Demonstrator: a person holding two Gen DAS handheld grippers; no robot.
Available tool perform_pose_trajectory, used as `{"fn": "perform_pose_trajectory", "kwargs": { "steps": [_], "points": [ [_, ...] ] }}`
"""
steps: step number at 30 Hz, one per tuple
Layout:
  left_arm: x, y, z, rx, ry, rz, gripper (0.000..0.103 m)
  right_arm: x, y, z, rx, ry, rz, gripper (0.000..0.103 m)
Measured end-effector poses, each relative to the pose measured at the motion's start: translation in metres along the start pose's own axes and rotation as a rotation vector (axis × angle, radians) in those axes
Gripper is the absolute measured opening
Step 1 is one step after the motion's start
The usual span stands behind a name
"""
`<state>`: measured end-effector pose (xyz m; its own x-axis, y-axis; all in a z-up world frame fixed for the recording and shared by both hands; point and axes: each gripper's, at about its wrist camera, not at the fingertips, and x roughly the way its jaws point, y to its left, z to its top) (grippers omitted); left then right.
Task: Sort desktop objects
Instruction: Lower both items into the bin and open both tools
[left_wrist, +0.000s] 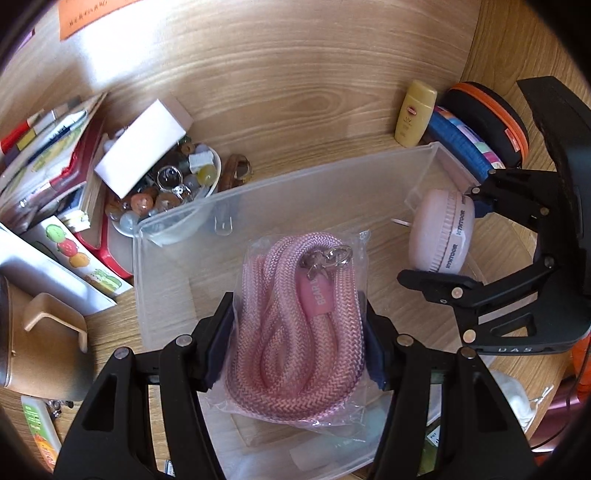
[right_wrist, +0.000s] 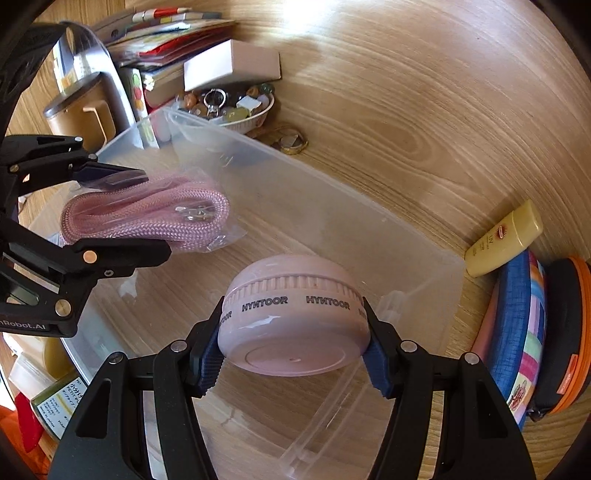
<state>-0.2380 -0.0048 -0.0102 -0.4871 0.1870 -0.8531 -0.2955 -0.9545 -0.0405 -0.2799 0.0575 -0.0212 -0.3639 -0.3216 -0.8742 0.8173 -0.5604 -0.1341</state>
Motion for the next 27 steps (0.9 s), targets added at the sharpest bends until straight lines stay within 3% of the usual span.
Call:
{"fn": "perform_pose_trajectory", "kwargs": {
  "steps": [16, 27],
  "points": [
    [0.01, -0.004, 0.002, 0.048, 0.052, 0.008, 0.061, 0.001, 0.005, 0.002, -0.019, 0.055, -0.028, 0.06],
    [0.005, -0.002, -0.001, 0.077, 0.02, 0.056, 0.066, -0.014, 0.011, 0.0, -0.02, 0.027, -0.056, 0.067]
  ]
}}
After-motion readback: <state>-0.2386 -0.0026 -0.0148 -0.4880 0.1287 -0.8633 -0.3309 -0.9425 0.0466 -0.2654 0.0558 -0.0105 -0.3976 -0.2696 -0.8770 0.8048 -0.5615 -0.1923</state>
